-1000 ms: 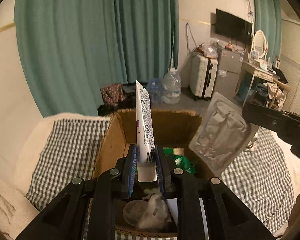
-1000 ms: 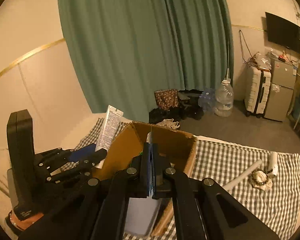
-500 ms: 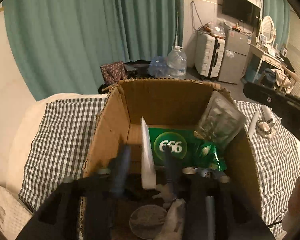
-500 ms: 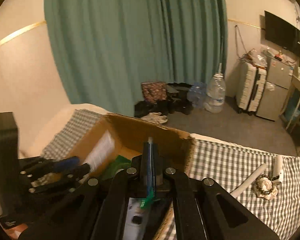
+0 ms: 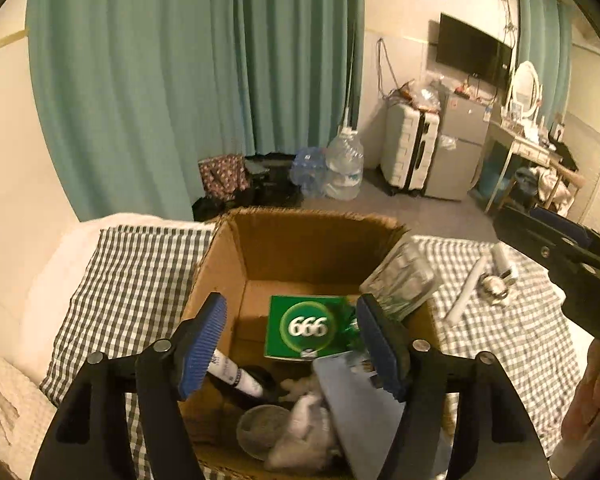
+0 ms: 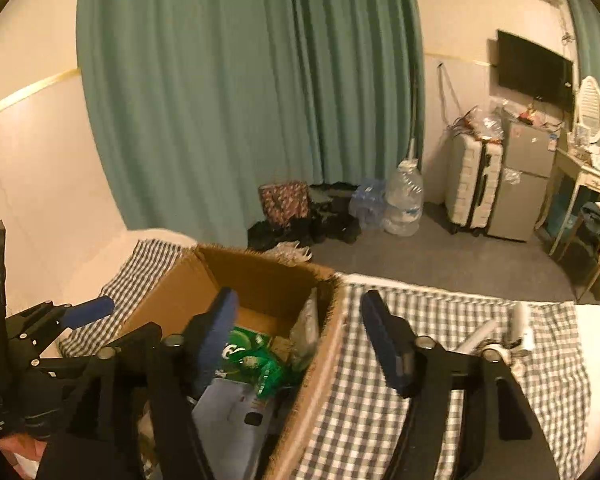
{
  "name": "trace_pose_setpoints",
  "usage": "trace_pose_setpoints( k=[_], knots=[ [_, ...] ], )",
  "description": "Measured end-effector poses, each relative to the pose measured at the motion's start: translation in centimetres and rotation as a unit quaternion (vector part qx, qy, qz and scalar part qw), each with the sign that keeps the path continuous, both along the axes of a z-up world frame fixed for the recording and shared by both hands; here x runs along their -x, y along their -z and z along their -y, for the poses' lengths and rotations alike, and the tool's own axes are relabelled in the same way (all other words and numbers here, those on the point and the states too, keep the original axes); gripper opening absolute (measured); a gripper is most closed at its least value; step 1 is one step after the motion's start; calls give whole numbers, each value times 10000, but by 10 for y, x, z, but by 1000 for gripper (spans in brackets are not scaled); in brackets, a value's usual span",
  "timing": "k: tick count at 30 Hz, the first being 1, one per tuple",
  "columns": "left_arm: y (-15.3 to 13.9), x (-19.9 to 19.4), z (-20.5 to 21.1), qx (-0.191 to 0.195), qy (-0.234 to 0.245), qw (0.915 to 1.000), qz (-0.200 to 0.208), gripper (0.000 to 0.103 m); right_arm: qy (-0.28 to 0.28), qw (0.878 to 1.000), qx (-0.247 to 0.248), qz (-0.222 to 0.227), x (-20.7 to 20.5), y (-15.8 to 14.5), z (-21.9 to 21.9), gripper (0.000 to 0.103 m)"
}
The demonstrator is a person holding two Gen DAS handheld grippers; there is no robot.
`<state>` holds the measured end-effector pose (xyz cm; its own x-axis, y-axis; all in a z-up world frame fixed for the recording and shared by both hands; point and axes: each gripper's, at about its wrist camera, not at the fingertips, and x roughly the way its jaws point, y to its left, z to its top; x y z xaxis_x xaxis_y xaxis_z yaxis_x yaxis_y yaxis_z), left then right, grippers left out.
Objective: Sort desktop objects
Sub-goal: 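Open both tools to drop the tube and foil pack into the box, then move both open tools back over the white foam rod and white plug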
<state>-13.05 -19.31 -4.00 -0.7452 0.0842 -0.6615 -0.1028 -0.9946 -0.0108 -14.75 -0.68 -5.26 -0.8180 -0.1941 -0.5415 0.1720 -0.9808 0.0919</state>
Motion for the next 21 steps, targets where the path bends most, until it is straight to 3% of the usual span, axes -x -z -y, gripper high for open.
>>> trace_pose_setpoints(
  k=[6,12,17,21],
  knots=[
    [-36,-25,-17,-179,113,9992,-347,87,298,9992,150,-215,-36,-35,-36,80],
    [-73,-56,-52,-122,295,9960,-833,103,411,9987,180,-259,-68,-48,-69,90],
    [-96,-76,-80,-15,308,9922,-1208,103,415,9976,143,-527,-96,-71,-96,103],
    [-110,-90,-102,-70,351,9881,-1496,103,674,9951,78,-718,-111,-89,-120,103]
  ],
)
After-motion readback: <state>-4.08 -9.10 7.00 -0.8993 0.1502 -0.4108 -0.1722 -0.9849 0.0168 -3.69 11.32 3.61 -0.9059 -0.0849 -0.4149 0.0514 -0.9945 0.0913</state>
